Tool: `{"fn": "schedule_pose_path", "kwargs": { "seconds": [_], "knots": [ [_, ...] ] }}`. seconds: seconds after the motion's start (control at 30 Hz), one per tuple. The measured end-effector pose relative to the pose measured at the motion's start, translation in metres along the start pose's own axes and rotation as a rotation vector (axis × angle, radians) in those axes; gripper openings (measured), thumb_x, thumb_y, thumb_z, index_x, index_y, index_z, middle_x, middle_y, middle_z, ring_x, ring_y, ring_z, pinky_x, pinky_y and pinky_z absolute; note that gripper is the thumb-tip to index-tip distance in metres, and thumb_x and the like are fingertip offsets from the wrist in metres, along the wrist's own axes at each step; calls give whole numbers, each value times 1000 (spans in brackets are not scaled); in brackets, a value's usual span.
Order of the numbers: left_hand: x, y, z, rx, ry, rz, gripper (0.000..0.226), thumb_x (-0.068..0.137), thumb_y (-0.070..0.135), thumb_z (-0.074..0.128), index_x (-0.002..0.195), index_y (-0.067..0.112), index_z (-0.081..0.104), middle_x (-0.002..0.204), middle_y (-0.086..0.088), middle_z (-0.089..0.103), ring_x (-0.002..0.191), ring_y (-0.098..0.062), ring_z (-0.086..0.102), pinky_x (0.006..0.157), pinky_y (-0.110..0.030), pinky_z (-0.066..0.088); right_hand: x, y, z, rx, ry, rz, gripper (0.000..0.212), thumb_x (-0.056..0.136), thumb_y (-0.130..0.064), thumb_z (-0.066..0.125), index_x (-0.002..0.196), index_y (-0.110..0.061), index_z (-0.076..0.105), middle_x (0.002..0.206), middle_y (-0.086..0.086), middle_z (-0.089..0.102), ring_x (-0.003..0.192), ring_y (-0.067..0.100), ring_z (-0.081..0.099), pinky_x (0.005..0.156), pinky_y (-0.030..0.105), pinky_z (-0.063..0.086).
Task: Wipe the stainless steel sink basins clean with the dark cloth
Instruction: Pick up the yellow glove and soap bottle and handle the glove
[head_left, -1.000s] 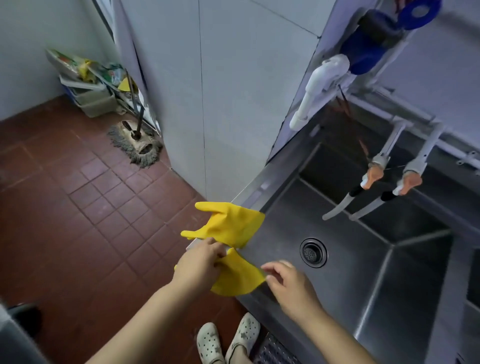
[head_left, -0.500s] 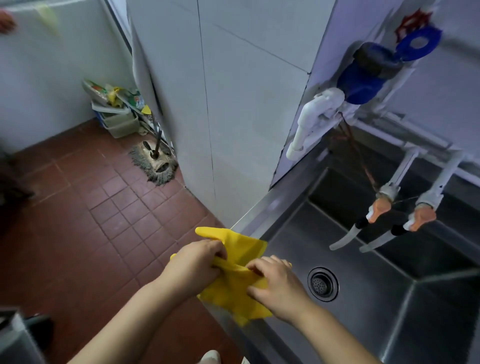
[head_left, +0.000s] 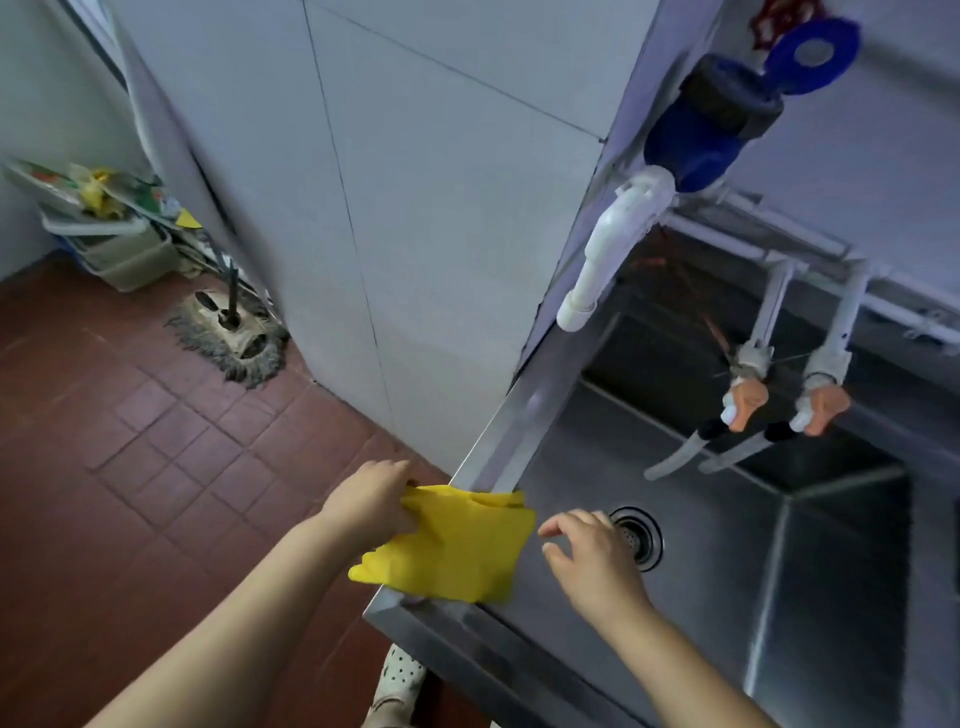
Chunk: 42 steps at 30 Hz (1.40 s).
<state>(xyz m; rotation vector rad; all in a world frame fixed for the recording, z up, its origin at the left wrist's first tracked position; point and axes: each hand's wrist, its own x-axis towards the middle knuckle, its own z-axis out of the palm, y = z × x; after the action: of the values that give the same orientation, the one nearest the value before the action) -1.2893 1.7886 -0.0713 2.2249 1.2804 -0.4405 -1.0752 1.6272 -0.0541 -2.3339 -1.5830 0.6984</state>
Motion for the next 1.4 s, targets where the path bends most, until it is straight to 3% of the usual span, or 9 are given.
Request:
{"fn": "schedule_pose_path", "kwargs": {
  "seconds": [0.17, 0.3, 0.43, 0.63, 0.77, 0.93, 1.1, 1.23, 1.4],
  "knots": [
    [19, 6, -5, -80, -112, 180, 62, 77, 51, 64, 131, 28, 44, 127, 5, 55, 119, -21, 46, 88, -33, 39, -7, -11, 16, -28, -15, 109, 15, 91, -25, 54, 101, -26, 64, 106, -13, 63, 106, 13, 49, 92, 25, 37],
    [16, 12, -5, 123, -63, 141, 49, 78, 46, 63, 119, 23, 49, 116, -4, 59, 109, -26, 52, 73, -31, 34, -14, -20, 24, -71, 14, 205, 16, 89, -26, 53, 101, -25, 65, 105, -10, 65, 105, 15, 51, 91, 27, 37],
    [10, 10, -16, 180, -12, 313, 25, 72, 39, 64, 90, 22, 57, 97, -1, 60, 99, -23, 52, 68, -30, 39, -23, -25, 22, -88, 64, 262, 15, 90, -28, 52, 100, -26, 63, 104, -12, 65, 105, 14, 52, 89, 26, 37],
    [-7, 44, -28, 129, 42, 539, 16, 77, 25, 59, 80, 25, 44, 80, 2, 51, 78, -26, 54, 58, -32, 32, -50, -24, 10, -194, 113, 331, 17, 91, -32, 49, 101, -28, 62, 105, -10, 65, 103, 15, 53, 84, 26, 34],
    [-22, 94, -32, 16, 139, 639, 13, 79, 25, 60, 88, 26, 50, 92, 4, 55, 83, -26, 59, 60, -32, 36, -81, -7, -3, -228, 140, 394, 23, 93, -34, 44, 105, -28, 62, 107, -8, 64, 104, 16, 54, 84, 26, 35],
    [-45, 168, -30, 55, 195, 788, 16, 80, 30, 61, 90, 27, 49, 80, 6, 58, 81, -23, 60, 58, -31, 37, -137, 25, -20, -153, 252, 530, 25, 91, -32, 46, 108, -26, 63, 109, -6, 65, 104, 16, 55, 86, 24, 40],
    [-80, 252, -2, 142, 149, 962, 18, 81, 32, 60, 95, 25, 51, 86, 0, 61, 83, -23, 60, 65, -35, 45, -221, 67, -33, -63, 393, 706, 22, 92, -24, 46, 101, -19, 65, 100, -3, 65, 91, 15, 58, 76, 25, 43],
    [-122, 324, 44, 236, 73, 1096, 16, 83, 33, 58, 89, 28, 44, 82, 4, 60, 83, -20, 58, 61, -32, 36, -308, 108, -34, 42, 483, 877, 17, 90, -23, 46, 88, -17, 62, 88, 0, 63, 80, 17, 58, 66, 28, 42],
    [-195, 420, 127, 276, -20, 1201, 26, 81, 36, 60, 80, 30, 34, 69, 9, 44, 73, -16, 47, 58, -32, 30, -431, 176, -27, 142, 559, 1045, 16, 90, -30, 45, 83, -23, 57, 90, -4, 62, 87, 16, 58, 70, 29, 41]
  ]
}}
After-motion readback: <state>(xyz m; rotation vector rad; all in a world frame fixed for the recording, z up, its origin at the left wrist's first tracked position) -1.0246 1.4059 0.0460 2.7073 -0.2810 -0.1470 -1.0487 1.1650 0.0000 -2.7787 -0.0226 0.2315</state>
